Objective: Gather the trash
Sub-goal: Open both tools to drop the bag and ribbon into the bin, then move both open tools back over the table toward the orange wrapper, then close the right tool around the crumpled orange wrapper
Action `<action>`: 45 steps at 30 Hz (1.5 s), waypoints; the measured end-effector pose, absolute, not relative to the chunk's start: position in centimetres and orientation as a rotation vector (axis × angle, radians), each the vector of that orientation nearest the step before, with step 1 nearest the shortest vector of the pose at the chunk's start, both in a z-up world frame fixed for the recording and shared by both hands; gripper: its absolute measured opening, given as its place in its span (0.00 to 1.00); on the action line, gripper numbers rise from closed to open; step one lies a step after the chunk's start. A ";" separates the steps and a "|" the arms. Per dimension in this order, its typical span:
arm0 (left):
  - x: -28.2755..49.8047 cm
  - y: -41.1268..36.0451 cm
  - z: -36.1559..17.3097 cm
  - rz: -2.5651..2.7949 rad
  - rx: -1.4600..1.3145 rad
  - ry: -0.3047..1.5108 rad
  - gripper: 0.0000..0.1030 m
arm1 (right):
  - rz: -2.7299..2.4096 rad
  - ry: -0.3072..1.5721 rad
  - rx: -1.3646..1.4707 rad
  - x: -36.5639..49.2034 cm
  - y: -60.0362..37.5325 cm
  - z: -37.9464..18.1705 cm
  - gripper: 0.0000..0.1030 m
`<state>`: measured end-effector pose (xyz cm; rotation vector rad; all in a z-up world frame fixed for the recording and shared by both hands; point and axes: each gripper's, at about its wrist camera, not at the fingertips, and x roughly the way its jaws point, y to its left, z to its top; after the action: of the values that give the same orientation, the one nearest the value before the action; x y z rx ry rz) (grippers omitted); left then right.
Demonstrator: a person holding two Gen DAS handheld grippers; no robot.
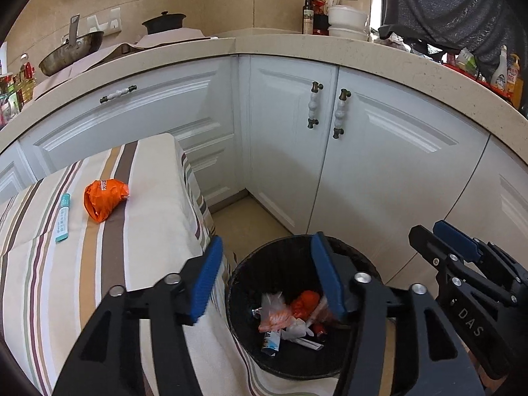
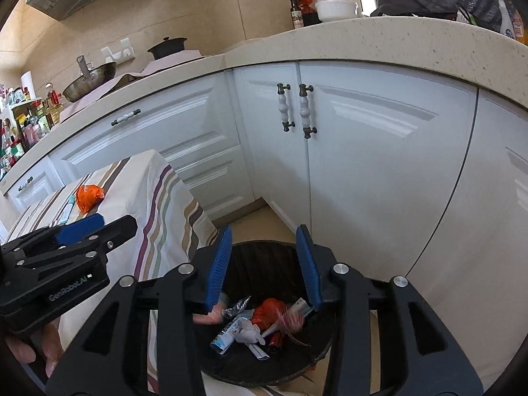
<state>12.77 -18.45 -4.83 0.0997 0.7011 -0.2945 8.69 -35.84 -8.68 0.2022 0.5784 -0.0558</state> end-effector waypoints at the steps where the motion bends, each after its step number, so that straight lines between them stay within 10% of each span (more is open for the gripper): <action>1: 12.8 -18.4 -4.8 -0.293 0.099 0.700 0.56 | -0.056 0.578 0.203 8.7 -35.9 -8.7 0.39; 45: 11.5 4.3 -1.7 0.141 -0.052 0.616 0.72 | 0.268 0.546 0.055 14.5 -17.1 -3.2 0.49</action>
<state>11.50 4.28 -1.68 -0.0520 0.6164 0.1406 14.49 -17.07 -3.24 0.0554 0.5463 0.2683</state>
